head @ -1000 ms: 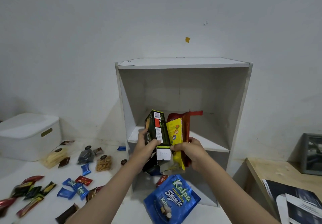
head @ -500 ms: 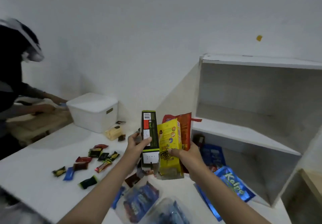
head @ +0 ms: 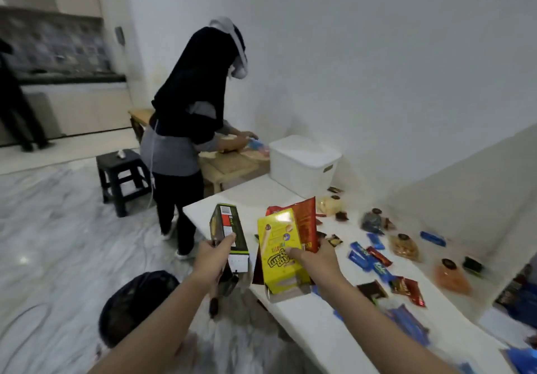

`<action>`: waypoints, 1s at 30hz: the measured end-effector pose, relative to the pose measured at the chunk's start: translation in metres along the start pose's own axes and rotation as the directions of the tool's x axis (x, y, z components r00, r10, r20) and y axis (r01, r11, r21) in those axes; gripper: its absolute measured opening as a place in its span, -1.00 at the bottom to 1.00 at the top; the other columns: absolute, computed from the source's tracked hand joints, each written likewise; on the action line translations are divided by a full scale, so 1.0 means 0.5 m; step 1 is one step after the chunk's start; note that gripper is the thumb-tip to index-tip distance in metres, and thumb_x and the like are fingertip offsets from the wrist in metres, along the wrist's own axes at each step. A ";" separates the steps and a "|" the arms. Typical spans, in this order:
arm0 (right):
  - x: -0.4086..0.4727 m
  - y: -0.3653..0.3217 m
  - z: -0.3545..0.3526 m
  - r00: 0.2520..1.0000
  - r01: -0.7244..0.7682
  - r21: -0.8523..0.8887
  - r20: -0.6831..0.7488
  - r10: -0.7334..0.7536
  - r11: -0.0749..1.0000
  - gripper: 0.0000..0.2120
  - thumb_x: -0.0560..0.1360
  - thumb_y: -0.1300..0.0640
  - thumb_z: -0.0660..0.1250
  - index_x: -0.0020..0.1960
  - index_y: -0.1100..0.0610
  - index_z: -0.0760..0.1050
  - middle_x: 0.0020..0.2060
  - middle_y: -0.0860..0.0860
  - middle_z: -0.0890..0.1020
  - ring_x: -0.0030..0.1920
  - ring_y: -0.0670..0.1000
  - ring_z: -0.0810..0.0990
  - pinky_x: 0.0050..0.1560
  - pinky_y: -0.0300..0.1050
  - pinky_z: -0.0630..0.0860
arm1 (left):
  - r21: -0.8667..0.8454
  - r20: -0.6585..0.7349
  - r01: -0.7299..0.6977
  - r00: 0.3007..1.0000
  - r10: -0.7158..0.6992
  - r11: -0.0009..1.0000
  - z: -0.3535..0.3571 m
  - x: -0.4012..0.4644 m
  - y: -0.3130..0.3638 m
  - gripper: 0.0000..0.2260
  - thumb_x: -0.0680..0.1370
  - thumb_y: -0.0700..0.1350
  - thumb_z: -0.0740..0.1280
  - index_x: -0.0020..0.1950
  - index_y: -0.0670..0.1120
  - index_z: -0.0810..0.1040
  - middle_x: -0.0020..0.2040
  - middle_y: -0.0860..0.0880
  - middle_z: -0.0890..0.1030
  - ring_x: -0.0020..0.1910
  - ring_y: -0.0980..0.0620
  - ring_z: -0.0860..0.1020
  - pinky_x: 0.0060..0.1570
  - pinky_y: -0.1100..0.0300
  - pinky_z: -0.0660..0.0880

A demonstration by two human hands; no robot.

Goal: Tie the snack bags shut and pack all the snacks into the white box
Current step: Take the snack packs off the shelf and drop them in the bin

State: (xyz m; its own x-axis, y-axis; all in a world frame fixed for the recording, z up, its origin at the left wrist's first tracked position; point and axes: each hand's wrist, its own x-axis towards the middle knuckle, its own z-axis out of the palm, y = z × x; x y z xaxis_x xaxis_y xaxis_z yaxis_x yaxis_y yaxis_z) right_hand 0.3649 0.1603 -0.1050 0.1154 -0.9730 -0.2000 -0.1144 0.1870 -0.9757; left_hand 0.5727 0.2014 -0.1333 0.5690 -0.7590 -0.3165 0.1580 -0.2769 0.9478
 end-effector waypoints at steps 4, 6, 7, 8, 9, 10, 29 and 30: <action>0.017 0.024 0.147 0.989 0.008 -0.080 0.145 0.004 0.997 -0.66 0.31 0.16 0.54 0.04 0.10 0.53 -0.10 0.05 0.70 -0.10 0.09 0.67 0.02 0.11 0.61 | -0.039 -0.134 0.103 0.985 -0.108 0.994 -0.145 0.038 -0.047 -0.55 0.48 0.05 0.40 0.20 -0.25 0.44 0.06 -0.18 0.54 -0.05 -0.08 0.50 -0.01 0.09 0.43; 0.028 0.035 0.217 0.977 0.006 -0.115 0.210 0.019 0.993 -0.70 0.32 0.17 0.54 0.00 0.09 0.55 -0.11 0.04 0.70 -0.11 0.08 0.68 0.03 0.10 0.61 | -0.056 -0.156 0.141 0.977 -0.148 0.988 -0.210 0.065 -0.080 -0.36 0.33 0.16 0.48 0.20 -0.26 0.45 0.05 -0.15 0.58 -0.05 -0.09 0.57 0.03 0.04 0.52; 0.035 0.040 0.249 0.971 0.008 -0.140 0.237 0.026 0.990 -0.73 0.32 0.17 0.54 -0.03 0.08 0.56 -0.12 0.04 0.70 -0.12 0.07 0.68 0.03 0.09 0.61 | -0.033 -0.165 0.162 0.972 -0.166 0.986 -0.240 0.086 -0.102 -0.23 0.20 0.24 0.49 0.22 -0.24 0.47 0.05 -0.15 0.61 -0.04 -0.11 0.61 0.04 0.00 0.56; 0.044 0.047 0.282 0.965 0.015 -0.172 0.262 0.031 0.985 -0.76 0.30 0.17 0.54 -0.08 0.06 0.57 -0.15 0.03 0.71 -0.13 0.07 0.68 0.02 0.08 0.61 | -0.004 -0.192 0.188 0.964 -0.185 0.982 -0.272 0.122 -0.137 -0.14 0.09 0.29 0.48 0.22 -0.23 0.48 0.04 -0.16 0.62 -0.04 -0.13 0.62 0.02 -0.02 0.58; 0.054 0.056 0.315 0.957 0.024 -0.208 0.288 0.038 0.978 -0.78 0.28 0.16 0.55 -0.12 0.05 0.57 -0.17 0.03 0.71 -0.15 0.07 0.68 0.01 0.08 0.61 | 0.014 -0.222 0.216 0.953 -0.208 0.976 -0.303 0.161 -0.176 -0.10 0.03 0.32 0.46 0.20 -0.22 0.49 0.04 -0.16 0.62 -0.04 -0.13 0.62 -0.01 0.00 0.58; 0.066 0.067 0.347 0.949 0.030 -0.239 0.313 0.048 0.971 -0.78 0.25 0.14 0.55 -0.15 0.05 0.58 -0.20 0.02 0.71 -0.16 0.07 0.69 0.00 0.10 0.62 | 0.022 -0.250 0.243 0.941 -0.230 0.970 -0.333 0.199 -0.213 -0.08 0.01 0.34 0.45 0.19 -0.22 0.50 0.06 -0.16 0.62 -0.02 -0.14 0.61 -0.02 0.01 0.58; 0.461 0.304 0.896 0.724 0.053 -0.753 0.482 0.494 0.656 -0.54 0.35 0.02 0.49 0.14 0.18 0.44 0.04 0.08 0.60 0.06 0.09 0.58 -0.02 -0.15 0.47 | 0.029 -0.545 0.668 0.634 -0.548 0.743 -0.536 0.545 -0.319 -0.43 0.21 0.18 0.44 0.07 -0.15 0.51 0.02 -0.21 0.59 0.03 -0.20 0.54 -0.04 0.02 0.49; 0.475 0.318 0.918 0.706 0.065 -0.773 0.483 0.519 0.631 -0.51 0.35 0.04 0.50 0.18 0.18 0.42 0.08 0.09 0.58 0.11 0.11 0.57 0.00 -0.15 0.47 | 0.028 -0.541 0.688 0.620 -0.568 0.725 -0.543 0.561 -0.327 -0.52 0.26 0.14 0.45 0.01 -0.15 0.51 -0.02 -0.22 0.59 -0.02 -0.19 0.55 -0.08 0.02 0.48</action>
State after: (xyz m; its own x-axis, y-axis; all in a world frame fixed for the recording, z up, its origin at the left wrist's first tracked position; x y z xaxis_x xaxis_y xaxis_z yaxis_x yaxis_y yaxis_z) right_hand 0.8270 0.0211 -0.3487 0.4982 -0.5241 -0.6908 -0.8277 -0.0503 -0.5588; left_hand 0.9258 0.1938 -0.3670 0.7000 0.0051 -0.7142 0.4837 -0.7391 0.4688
